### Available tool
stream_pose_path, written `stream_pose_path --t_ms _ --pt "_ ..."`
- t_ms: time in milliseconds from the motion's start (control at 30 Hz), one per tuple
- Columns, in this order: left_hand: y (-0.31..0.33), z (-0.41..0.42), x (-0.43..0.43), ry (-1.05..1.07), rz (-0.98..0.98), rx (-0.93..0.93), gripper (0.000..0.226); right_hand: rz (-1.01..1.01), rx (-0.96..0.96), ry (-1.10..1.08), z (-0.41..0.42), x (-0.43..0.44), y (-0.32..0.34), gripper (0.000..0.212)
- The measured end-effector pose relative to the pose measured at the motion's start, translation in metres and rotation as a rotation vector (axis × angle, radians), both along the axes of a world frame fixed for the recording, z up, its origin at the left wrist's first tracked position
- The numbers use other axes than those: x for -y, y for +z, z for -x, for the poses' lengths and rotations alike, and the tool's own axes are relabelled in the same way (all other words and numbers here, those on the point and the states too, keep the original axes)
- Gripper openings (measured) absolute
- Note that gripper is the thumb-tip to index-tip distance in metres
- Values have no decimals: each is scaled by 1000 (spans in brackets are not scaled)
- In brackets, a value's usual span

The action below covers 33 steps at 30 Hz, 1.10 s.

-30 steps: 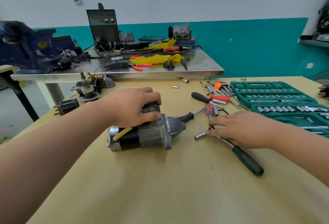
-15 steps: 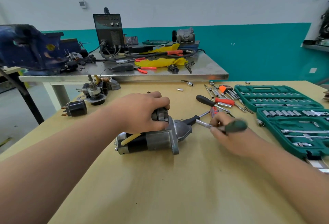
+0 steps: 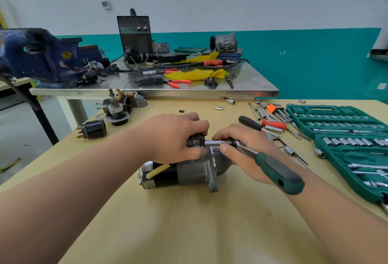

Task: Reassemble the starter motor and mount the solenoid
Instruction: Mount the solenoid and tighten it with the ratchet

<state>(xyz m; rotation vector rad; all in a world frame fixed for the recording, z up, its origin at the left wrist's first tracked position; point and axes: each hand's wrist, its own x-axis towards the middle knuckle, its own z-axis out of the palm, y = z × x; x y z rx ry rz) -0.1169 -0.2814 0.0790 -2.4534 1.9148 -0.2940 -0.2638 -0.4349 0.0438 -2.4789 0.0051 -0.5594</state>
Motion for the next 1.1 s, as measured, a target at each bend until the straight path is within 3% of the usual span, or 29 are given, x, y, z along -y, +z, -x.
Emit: stream_pose_path --t_ms 367,500,733,900,1100 --pt "1 -2 0 -1 -20 -2 42 164 174 31 -5 7 -23 18" --pt "0 0 3 32 -28 -13 54 130 227 6 -5 5 -31 18" --pt "-3 2 5 26 -78 49 40 30 242 9 -9 3 -32 20" --pt "-2 5 10 18 -63 45 32 187 285 73 -8 12 -32 17" --pt "-2 7 16 50 -59 71 41 291 259 103 -10 22 -32 24"
